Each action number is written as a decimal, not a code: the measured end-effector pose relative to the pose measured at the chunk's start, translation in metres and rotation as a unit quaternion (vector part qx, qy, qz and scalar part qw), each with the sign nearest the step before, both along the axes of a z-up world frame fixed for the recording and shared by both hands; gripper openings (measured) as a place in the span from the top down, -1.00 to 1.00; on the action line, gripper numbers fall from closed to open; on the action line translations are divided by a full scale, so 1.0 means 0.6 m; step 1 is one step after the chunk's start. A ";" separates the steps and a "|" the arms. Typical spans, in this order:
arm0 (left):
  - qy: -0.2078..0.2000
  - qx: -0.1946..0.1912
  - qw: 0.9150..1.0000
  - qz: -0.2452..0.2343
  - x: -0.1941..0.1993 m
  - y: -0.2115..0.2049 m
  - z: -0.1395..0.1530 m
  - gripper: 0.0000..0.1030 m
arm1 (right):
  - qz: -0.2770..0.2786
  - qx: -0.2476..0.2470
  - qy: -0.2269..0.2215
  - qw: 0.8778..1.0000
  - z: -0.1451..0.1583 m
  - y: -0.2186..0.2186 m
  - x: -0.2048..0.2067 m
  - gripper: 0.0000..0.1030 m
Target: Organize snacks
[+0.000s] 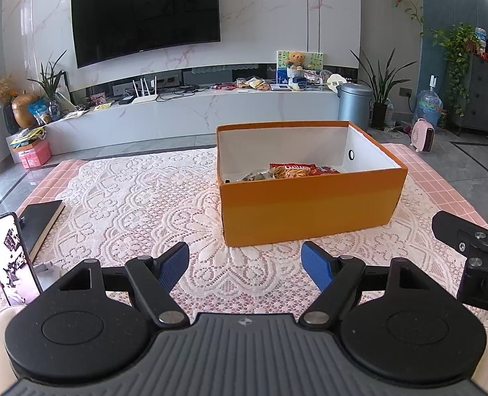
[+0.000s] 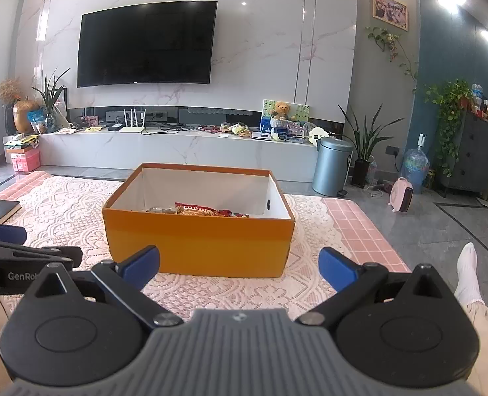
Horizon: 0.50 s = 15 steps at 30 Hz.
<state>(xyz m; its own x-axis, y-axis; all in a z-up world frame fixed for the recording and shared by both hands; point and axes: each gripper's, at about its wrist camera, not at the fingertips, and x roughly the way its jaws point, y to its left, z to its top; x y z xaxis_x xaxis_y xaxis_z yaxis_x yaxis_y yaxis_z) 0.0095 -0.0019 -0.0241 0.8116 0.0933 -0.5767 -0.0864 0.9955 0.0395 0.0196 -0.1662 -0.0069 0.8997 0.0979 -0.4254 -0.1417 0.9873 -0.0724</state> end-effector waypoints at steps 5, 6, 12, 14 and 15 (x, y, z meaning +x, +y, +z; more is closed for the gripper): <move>0.000 -0.001 1.000 0.000 0.000 0.001 0.001 -0.76 | 0.000 -0.001 0.000 1.000 -0.001 0.002 0.000 -0.93; -0.001 0.000 1.000 0.000 0.000 0.001 0.001 -0.76 | 0.000 -0.002 0.000 1.000 -0.001 0.002 0.000 -0.93; 0.001 -0.001 1.000 0.001 -0.001 0.001 0.003 -0.76 | 0.000 -0.002 0.001 1.000 -0.002 0.002 0.000 -0.93; 0.001 -0.001 1.000 0.001 -0.001 0.001 0.002 -0.76 | 0.000 -0.002 0.002 1.000 -0.002 0.002 0.001 -0.93; 0.001 -0.001 1.000 0.001 -0.001 0.001 0.002 -0.76 | -0.001 -0.002 0.002 1.000 -0.002 0.002 0.001 -0.93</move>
